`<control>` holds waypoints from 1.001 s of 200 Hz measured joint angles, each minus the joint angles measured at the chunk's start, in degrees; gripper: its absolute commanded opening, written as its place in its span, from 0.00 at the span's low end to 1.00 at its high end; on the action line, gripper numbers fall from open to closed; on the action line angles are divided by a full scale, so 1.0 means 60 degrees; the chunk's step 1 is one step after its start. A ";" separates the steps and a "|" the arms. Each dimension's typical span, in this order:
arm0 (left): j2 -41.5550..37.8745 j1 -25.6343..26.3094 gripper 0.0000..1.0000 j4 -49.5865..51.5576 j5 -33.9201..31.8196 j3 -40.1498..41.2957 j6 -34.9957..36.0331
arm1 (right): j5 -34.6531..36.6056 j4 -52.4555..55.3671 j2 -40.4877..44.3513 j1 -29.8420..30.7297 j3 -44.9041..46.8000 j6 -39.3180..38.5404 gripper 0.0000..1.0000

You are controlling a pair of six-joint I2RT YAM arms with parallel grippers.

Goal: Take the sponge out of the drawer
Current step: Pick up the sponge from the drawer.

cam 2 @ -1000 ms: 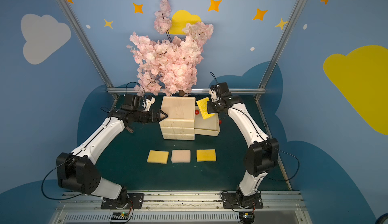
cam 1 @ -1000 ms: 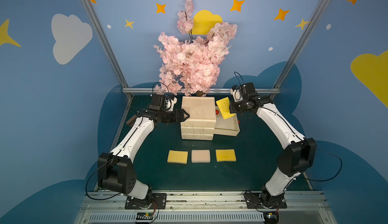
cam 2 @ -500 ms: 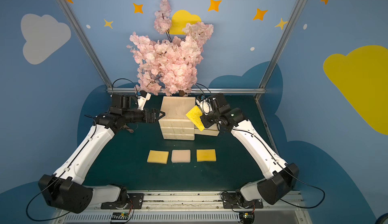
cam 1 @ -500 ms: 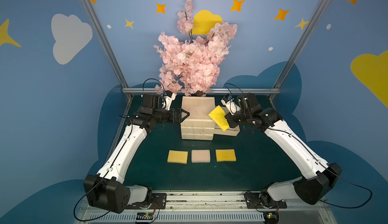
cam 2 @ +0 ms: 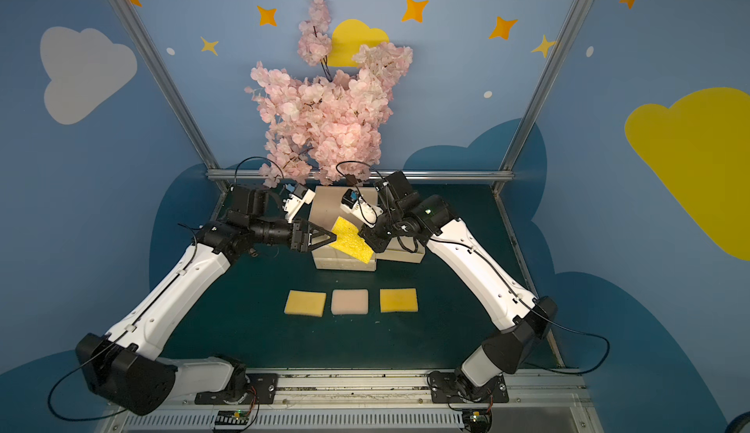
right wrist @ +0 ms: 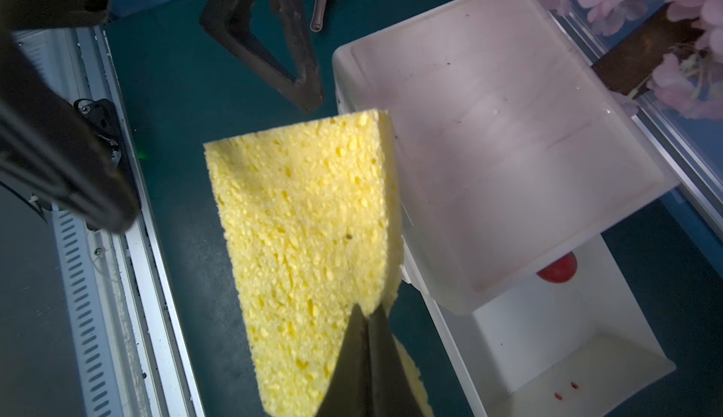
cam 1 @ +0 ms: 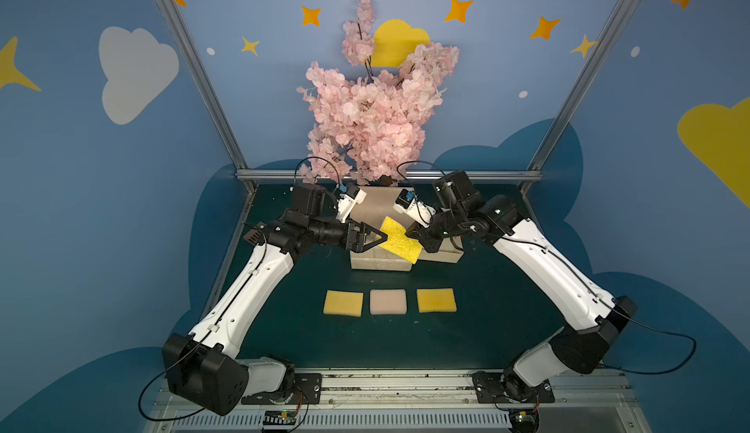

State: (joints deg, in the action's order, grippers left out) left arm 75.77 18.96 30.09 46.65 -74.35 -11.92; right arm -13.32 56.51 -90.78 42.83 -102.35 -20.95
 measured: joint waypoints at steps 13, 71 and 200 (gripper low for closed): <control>0.0000 0.0033 0.88 -0.0015 0.0062 0.0000 0.0022 | 0.0076 0.0175 -0.0127 0.0120 -0.0138 -0.0157 0.00; 0.0084 0.0117 0.71 -0.0015 0.0215 0.0000 0.0055 | 0.0142 0.0430 -0.0131 0.0229 -0.0404 -0.0597 0.00; 0.0328 0.0157 0.02 0.0149 -0.0029 0.0000 0.0208 | 0.0736 0.0135 -0.0229 0.0255 -0.0517 -0.0725 0.37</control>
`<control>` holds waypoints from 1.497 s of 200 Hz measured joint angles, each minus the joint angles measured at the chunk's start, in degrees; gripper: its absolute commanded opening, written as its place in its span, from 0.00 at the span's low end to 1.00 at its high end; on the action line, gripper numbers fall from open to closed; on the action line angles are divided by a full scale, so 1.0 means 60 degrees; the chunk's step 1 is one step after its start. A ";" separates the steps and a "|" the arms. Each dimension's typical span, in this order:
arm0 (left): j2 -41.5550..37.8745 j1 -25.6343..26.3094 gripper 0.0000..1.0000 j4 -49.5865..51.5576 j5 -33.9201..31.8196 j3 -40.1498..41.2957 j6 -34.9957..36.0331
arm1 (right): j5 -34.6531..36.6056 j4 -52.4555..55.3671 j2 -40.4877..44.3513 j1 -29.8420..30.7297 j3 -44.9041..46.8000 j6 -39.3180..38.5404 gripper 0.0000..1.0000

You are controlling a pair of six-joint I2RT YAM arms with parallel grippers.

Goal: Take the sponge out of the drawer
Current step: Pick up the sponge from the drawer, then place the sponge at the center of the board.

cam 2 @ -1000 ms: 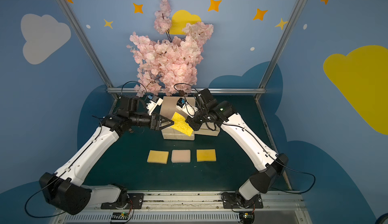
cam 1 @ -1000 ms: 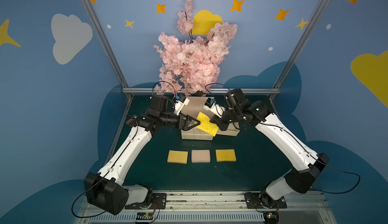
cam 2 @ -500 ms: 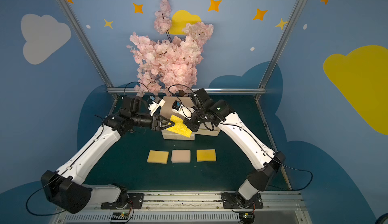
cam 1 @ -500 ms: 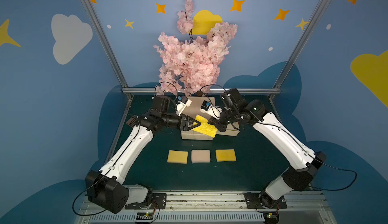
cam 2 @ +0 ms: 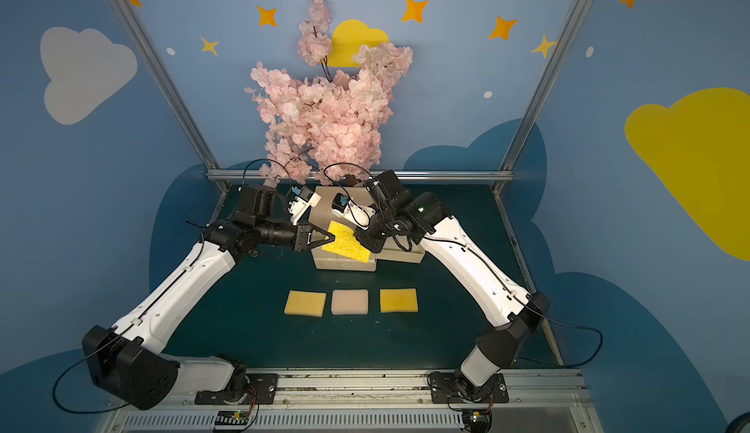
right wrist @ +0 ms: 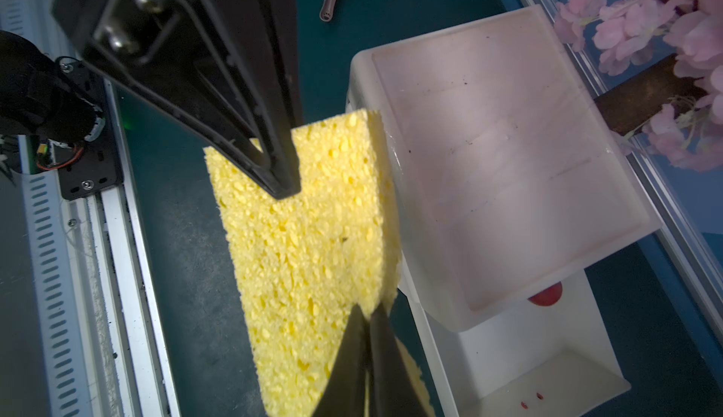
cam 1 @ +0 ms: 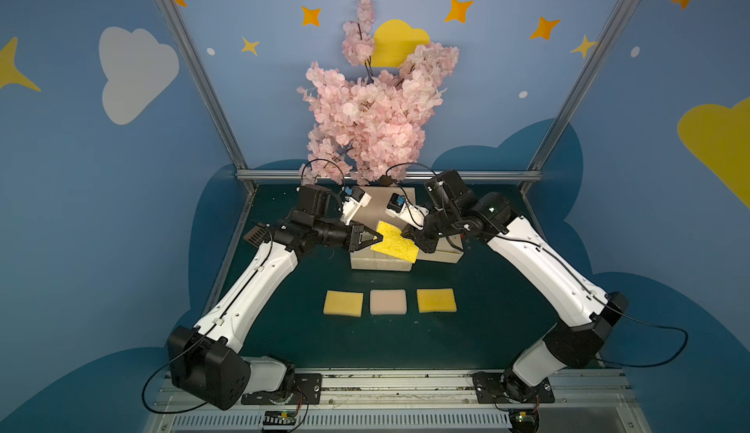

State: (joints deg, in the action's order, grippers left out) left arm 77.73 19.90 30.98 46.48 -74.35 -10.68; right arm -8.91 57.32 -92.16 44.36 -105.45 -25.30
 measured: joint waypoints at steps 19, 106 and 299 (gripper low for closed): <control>0.0066 0.0000 0.02 0.0040 -0.0098 0.0000 -0.0007 | 0.0605 -0.0637 0.0018 -0.0004 0.0353 0.0259 0.52; -0.0437 0.0339 0.02 -0.0991 -0.0947 0.0900 -0.2018 | 0.1920 -0.4229 0.2007 -0.1275 0.3355 0.2929 0.87; -0.0925 0.7810 0.02 -0.4532 -0.7963 0.5665 -0.8550 | 0.0579 -0.6586 0.3876 -0.3872 0.6131 0.6940 0.88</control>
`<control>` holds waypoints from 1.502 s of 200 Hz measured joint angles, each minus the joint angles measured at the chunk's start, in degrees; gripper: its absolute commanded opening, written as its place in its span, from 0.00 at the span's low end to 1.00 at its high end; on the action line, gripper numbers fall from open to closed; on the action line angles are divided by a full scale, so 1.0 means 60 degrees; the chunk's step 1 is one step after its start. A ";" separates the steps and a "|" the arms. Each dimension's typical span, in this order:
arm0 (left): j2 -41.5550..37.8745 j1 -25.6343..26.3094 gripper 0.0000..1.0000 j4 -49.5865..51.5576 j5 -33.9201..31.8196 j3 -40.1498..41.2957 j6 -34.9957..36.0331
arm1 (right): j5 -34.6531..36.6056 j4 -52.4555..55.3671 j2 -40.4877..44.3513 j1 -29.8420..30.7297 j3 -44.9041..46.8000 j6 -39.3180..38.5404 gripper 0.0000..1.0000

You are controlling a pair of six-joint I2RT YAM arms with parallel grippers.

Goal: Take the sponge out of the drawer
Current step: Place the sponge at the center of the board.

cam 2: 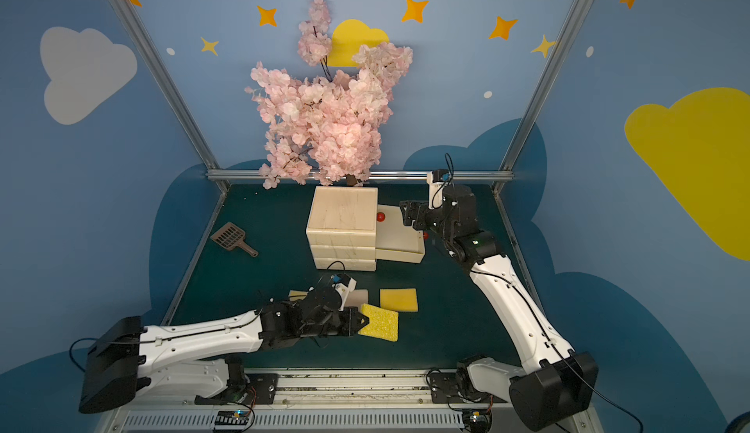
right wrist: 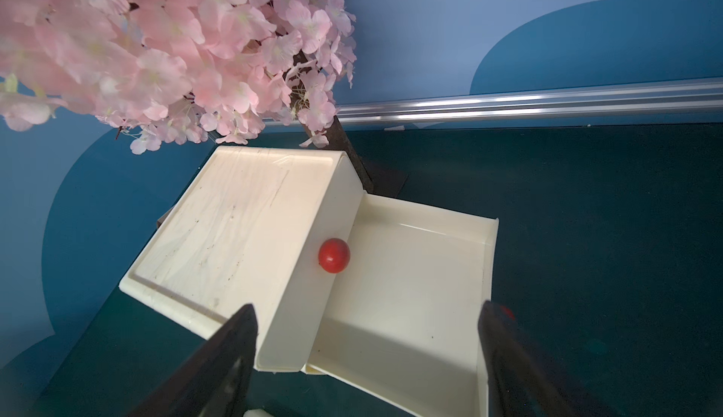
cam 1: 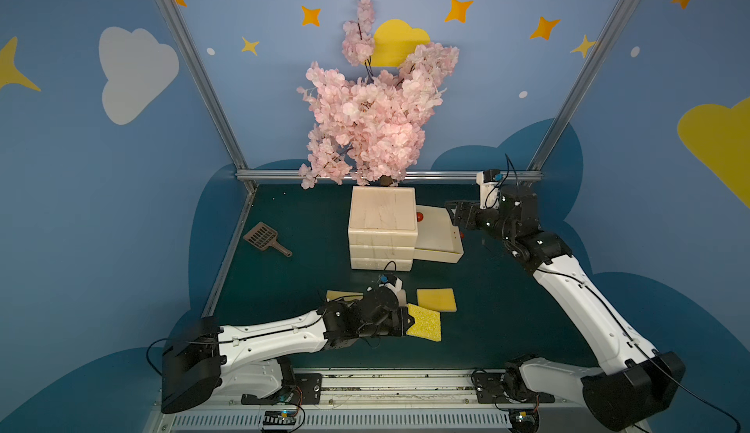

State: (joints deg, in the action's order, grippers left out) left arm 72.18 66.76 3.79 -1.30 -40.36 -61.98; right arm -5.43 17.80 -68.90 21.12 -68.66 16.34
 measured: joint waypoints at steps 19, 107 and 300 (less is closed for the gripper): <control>0.0397 0.0284 0.02 0.0007 -0.0215 -0.0069 -0.0346 | 0.0011 -0.0007 0.0412 -0.0007 0.0149 -0.0004 0.87; 0.2473 0.0222 0.03 -0.0546 0.0561 -0.0328 -0.1719 | 0.0313 -0.0160 0.1300 -0.0007 0.0718 -0.0007 0.88; 0.4357 -0.0189 0.03 -0.0991 0.2109 -0.1286 -0.2546 | 0.0900 -0.0226 0.1887 0.0175 0.0958 -0.0087 0.90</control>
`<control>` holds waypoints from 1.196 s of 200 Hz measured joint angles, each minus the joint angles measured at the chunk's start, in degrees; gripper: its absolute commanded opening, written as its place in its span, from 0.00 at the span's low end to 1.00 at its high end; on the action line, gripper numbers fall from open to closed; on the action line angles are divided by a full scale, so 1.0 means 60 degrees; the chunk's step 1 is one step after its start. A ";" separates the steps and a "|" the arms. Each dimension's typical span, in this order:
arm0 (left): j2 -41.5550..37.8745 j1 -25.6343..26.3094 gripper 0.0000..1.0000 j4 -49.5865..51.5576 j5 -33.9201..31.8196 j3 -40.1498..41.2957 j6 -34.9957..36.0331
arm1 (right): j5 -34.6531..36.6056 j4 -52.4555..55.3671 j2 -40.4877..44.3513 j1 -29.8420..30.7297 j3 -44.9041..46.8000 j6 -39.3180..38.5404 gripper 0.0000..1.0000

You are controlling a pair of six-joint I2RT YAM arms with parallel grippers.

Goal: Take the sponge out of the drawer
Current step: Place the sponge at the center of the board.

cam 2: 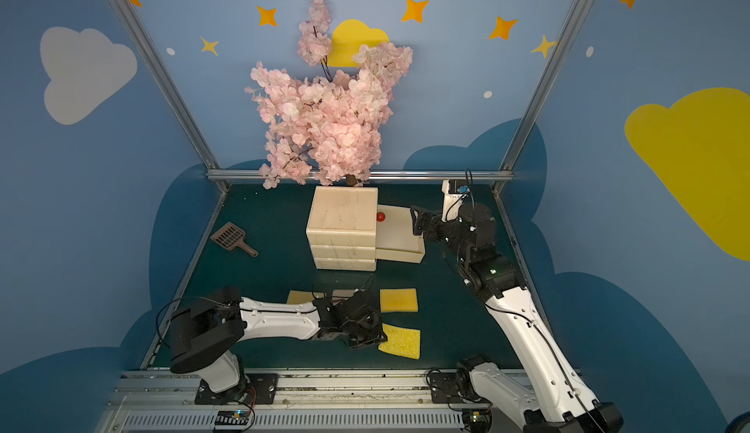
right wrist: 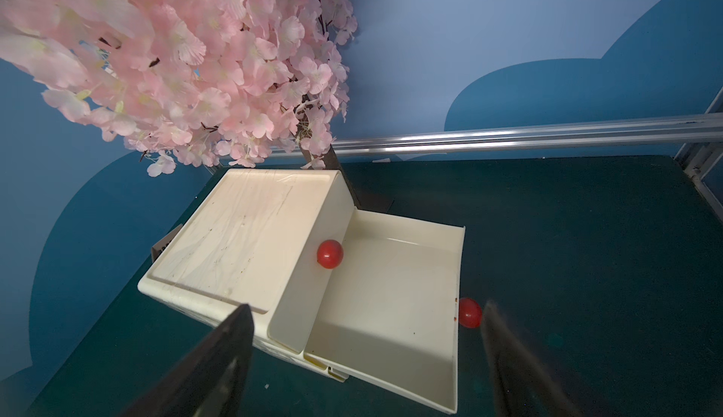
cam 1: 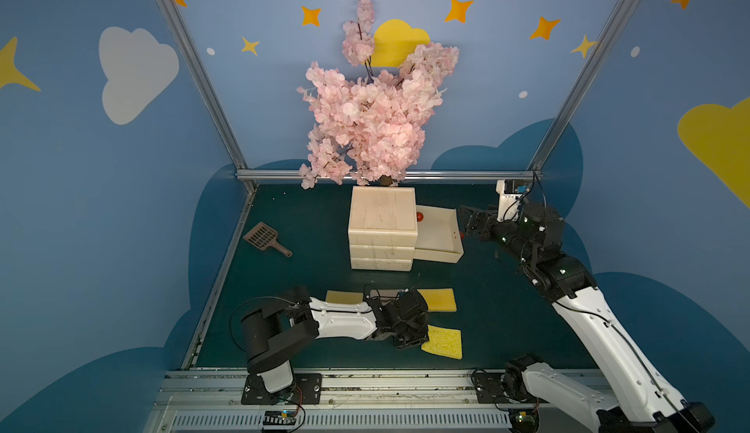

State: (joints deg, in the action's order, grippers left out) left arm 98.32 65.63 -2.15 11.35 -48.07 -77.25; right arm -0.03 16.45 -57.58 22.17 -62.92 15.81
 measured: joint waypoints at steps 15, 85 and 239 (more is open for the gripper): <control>0.0055 -0.0011 0.10 -0.0084 0.0018 0.0015 -0.0066 | 0.0000 0.0000 -0.0015 0.0040 0.0000 0.0000 0.90; 0.0095 -0.0018 0.30 -0.0182 0.0080 0.0102 -0.0401 | 0.0069 0.0000 -0.0022 0.0153 0.0000 -0.0029 0.90; -0.1100 -0.0025 0.86 0.2761 -0.0914 -0.1523 0.1257 | 0.0291 0.0047 -0.0390 0.0033 -0.0044 -0.0259 0.90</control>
State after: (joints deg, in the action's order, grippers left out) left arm 91.72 65.47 14.41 5.87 -57.21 -69.71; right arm 1.72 16.73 -59.92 22.37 -63.18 14.26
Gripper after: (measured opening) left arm 0.774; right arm 0.900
